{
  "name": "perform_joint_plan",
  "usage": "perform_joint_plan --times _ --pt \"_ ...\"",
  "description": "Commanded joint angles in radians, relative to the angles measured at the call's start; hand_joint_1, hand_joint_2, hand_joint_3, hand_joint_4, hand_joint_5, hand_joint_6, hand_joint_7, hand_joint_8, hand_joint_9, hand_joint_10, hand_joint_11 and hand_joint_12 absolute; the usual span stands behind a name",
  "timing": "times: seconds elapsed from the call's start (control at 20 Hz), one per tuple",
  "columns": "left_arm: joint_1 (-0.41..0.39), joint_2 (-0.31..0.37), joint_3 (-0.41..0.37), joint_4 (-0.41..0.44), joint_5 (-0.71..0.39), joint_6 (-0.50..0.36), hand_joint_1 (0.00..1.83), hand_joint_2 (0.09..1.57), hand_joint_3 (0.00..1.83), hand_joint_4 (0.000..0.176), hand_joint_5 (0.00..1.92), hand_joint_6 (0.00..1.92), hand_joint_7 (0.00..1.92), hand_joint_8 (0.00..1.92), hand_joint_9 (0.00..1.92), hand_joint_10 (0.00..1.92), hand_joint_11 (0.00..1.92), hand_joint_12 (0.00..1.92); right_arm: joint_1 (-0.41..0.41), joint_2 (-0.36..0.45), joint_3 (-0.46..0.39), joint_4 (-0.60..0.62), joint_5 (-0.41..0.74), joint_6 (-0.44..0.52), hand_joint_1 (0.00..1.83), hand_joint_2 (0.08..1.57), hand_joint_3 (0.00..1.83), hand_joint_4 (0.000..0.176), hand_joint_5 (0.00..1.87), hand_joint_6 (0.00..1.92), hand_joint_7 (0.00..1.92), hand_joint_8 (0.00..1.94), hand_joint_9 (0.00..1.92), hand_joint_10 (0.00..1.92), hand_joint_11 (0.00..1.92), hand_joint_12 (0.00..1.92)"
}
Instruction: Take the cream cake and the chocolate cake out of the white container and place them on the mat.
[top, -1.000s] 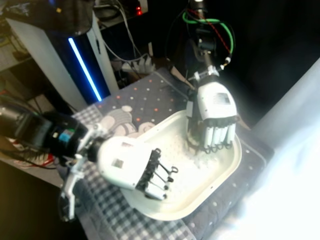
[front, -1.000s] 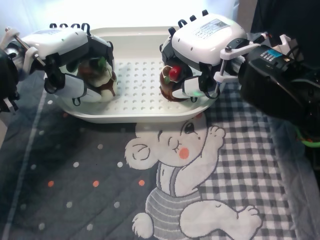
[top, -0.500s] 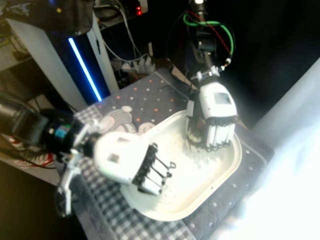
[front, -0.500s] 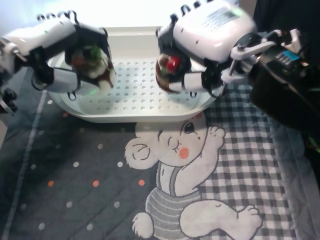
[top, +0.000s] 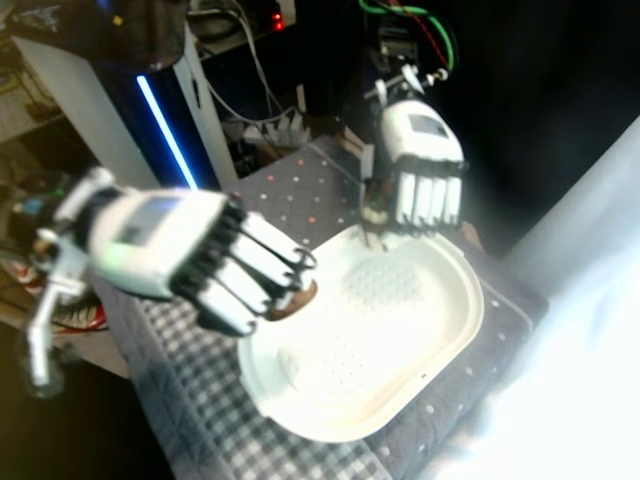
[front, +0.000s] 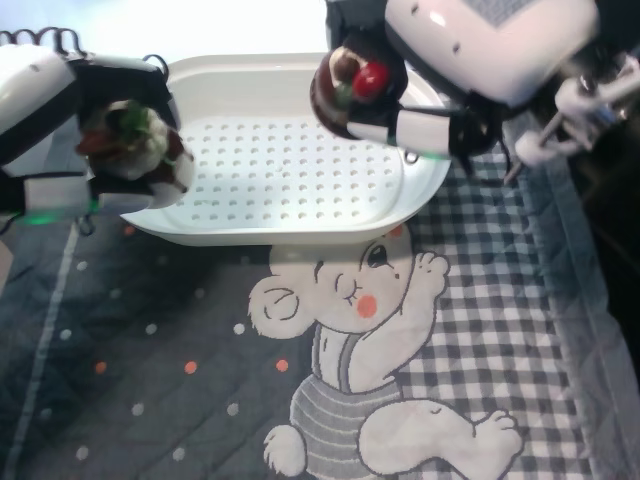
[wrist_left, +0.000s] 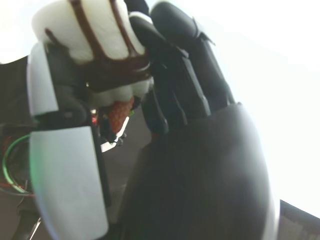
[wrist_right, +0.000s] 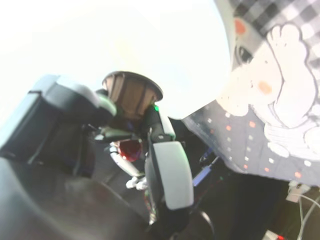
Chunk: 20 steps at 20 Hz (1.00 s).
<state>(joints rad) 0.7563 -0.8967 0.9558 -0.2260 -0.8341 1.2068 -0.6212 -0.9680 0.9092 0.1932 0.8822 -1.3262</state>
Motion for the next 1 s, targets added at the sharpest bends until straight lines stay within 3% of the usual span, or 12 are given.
perform_joint_plan --times 0.0,0.1,0.15,0.3,0.4,0.45,0.55,0.6,0.7,0.75,0.9,0.95 --pt "0.007 0.017 -0.016 0.018 -0.186 -0.004 1.36 1.15 0.00 0.000 0.81 1.13 0.90 1.11 0.87 1.34 0.71 1.47 -0.012 0.009 -0.015 -0.029 0.137 -0.003 1.27 1.13 0.00 0.000 0.90 0.91 1.01 1.23 1.01 1.35 0.89 1.64" --pt "0.046 0.045 -0.060 0.029 -0.238 -0.004 1.36 1.15 0.00 0.000 0.80 1.13 0.89 1.13 0.89 1.31 0.74 1.40 -0.070 0.038 -0.059 -0.030 0.199 -0.003 1.27 1.12 0.00 0.000 0.95 0.86 1.00 1.23 0.95 1.39 0.87 1.69" --pt "0.080 0.068 -0.101 0.042 -0.275 -0.004 1.36 1.15 0.00 0.000 0.81 1.13 0.89 1.14 0.88 1.30 0.70 1.38 -0.133 0.065 -0.100 -0.030 0.260 -0.003 1.23 1.12 0.00 0.000 0.97 0.97 0.98 1.11 0.92 1.22 0.79 1.62" --pt "0.125 0.089 -0.144 0.050 -0.326 -0.004 1.36 1.15 0.00 0.000 0.82 1.10 0.87 1.15 0.91 1.27 0.74 1.34 -0.204 0.083 -0.139 -0.029 0.312 0.002 1.23 1.12 0.00 0.000 0.95 1.03 0.99 1.08 0.89 1.17 0.74 1.59" --pt "0.164 0.094 -0.174 0.050 -0.362 -0.004 1.36 1.15 0.00 0.000 0.83 1.12 0.85 1.16 0.92 1.25 0.77 1.26 -0.284 0.102 -0.164 -0.021 0.370 0.069 1.23 1.11 0.00 0.002 0.96 1.04 1.04 0.97 0.90 1.09 0.75 1.54" --pt "0.177 0.095 -0.187 0.053 -0.365 -0.004 1.36 1.16 0.00 0.000 0.80 1.13 0.82 1.18 0.92 1.30 0.81 1.28 -0.321 0.106 -0.176 -0.016 0.386 0.103 1.35 1.13 0.00 0.000 0.93 0.98 1.03 1.07 0.79 1.30 0.72 1.59" --pt "0.203 0.094 -0.215 0.055 -0.357 -0.004 1.36 1.17 0.00 0.000 0.77 1.18 0.81 1.17 0.92 1.30 0.79 1.28 -0.386 0.106 -0.209 0.010 0.415 0.116 1.38 1.13 0.00 0.000 0.92 0.96 1.05 1.05 0.78 1.33 0.72 1.59" --pt "0.220 0.092 -0.226 0.055 -0.353 -0.005 1.36 1.17 0.00 0.000 0.76 1.20 0.83 1.15 0.90 1.32 0.77 1.28 -0.410 0.106 -0.223 0.025 0.419 0.116 1.28 1.10 0.00 0.000 0.96 0.98 1.12 0.90 0.87 1.20 0.72 1.57" --pt "0.265 0.081 -0.240 0.053 -0.357 -0.038 1.36 1.17 0.00 0.000 0.76 1.20 0.83 1.15 0.89 1.34 0.75 1.30 -0.462 0.096 -0.229 0.064 0.419 0.145 1.27 1.09 0.00 0.000 0.97 0.96 1.14 0.87 0.91 1.16 0.73 1.55" --pt "0.285 0.070 -0.239 0.048 -0.359 -0.069 1.34 1.22 0.00 0.000 0.66 1.23 0.74 1.32 0.83 1.50 0.76 1.46 -0.483 0.086 -0.229 0.072 0.419 0.176 1.25 1.10 0.00 0.000 0.95 0.99 1.10 0.95 0.91 1.17 0.69 1.59" --pt "0.329 0.035 -0.239 0.017 -0.346 -0.089 1.34 1.23 0.00 0.000 0.67 1.20 0.74 1.35 0.78 1.55 0.67 1.56 -0.535 0.060 -0.241 0.100 0.419 0.205 1.25 1.10 0.00 0.000 1.01 0.86 1.03 1.09 0.82 1.21 0.64 1.69" --pt "0.341 0.022 -0.237 0.012 -0.328 -0.104 1.33 1.24 0.00 0.000 0.65 1.22 0.74 1.37 0.74 1.61 0.60 1.62 -0.548 0.051 -0.247 0.108 0.419 0.205 1.25 1.15 0.01 0.000 0.95 0.82 0.89 1.41 0.78 1.54 0.72 1.87"
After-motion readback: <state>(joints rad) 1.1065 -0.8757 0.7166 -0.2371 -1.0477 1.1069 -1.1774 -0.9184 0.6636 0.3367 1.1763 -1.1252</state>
